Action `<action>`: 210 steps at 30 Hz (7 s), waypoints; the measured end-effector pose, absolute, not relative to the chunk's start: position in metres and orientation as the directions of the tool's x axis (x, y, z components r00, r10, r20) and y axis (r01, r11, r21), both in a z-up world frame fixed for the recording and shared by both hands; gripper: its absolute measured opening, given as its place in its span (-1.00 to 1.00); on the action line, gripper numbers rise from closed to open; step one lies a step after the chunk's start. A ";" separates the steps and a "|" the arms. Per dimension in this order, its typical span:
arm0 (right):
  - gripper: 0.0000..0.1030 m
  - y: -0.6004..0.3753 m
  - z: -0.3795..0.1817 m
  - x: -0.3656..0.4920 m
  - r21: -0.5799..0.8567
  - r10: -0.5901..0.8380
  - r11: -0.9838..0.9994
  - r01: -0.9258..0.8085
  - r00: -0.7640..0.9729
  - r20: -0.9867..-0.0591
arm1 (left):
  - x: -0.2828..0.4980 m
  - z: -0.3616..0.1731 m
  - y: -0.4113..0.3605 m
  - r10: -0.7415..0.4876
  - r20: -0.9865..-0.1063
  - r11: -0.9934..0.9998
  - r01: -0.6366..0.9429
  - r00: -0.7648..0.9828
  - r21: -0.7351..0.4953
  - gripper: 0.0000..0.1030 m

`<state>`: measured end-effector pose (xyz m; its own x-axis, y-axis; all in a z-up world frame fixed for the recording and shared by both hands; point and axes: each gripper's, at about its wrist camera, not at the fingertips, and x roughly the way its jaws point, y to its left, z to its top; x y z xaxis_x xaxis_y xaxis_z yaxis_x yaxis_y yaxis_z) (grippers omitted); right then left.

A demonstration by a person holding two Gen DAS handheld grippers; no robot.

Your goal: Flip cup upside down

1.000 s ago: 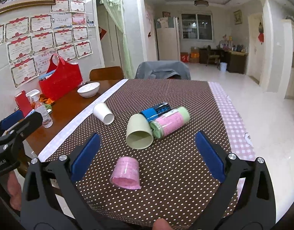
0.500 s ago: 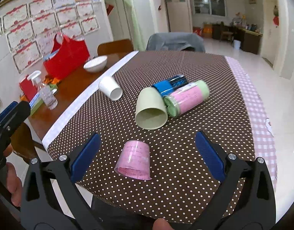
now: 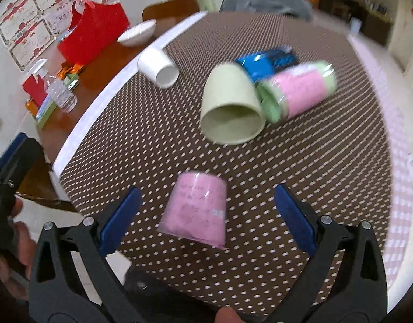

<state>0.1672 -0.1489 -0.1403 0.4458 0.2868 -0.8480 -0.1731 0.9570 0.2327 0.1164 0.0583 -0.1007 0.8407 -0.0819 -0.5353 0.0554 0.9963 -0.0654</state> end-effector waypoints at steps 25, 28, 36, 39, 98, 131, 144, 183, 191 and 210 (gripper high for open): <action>0.56 -0.121 -0.189 0.226 0.304 0.320 0.943 -0.137 0.119 -0.940 | 0.133 -0.128 0.062 -0.105 -0.595 0.994 0.058 0.797 -0.097 0.93; 0.55 -0.115 -0.190 0.230 0.293 0.309 0.946 -0.141 0.107 -0.945 | 0.132 -0.128 0.060 -0.108 -0.596 0.993 0.062 0.796 -0.096 0.93; 0.39 -0.099 -0.202 0.238 0.240 0.255 0.957 -0.162 0.078 -0.964 | 0.131 -0.128 0.058 -0.112 -0.595 0.993 0.068 0.796 -0.095 0.93; 0.23 -0.092 -0.204 0.238 0.225 0.242 0.958 -0.178 0.081 -0.967 | 0.131 -0.128 0.057 -0.113 -0.597 0.993 0.070 0.795 -0.095 0.93; 0.20 -0.104 -0.184 0.109 -0.008 -0.036 0.999 0.035 0.935 -0.354 | 0.110 -0.092 0.035 -0.075 -0.558 0.997 0.057 0.827 -0.049 0.93; 0.77 -0.094 -0.199 0.085 -0.052 -0.013 0.999 -0.010 0.907 -0.420 | 0.109 -0.092 0.032 -0.085 -0.552 0.996 0.067 0.829 -0.053 0.93; 0.88 -0.114 -0.153 0.075 0.102 0.129 0.990 -0.094 0.892 -0.434 | 0.100 -0.081 0.025 -0.098 -0.533 0.995 0.080 0.840 -0.056 0.93; 0.88 -0.179 -0.015 0.007 0.091 0.010 0.995 0.027 0.924 -0.382 | 0.012 -0.004 0.001 -0.120 -0.345 0.990 0.138 0.931 0.027 0.93; 0.88 -0.173 -0.009 -0.014 0.063 -0.011 0.997 0.036 0.931 -0.366 | -0.007 0.002 0.008 -0.133 -0.335 0.990 0.138 0.933 -0.010 0.93; 0.88 -0.170 0.001 -0.042 0.068 -0.019 0.997 0.044 0.944 -0.328 | -0.037 0.006 0.010 -0.128 -0.286 0.992 0.128 0.950 -0.018 0.93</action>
<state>-0.0418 -0.1705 0.0008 0.9444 -0.0191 -0.3282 0.0436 0.9968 0.0676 -0.0375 0.0103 0.0057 0.9495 -0.1279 -0.2864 0.1281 0.9916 -0.0181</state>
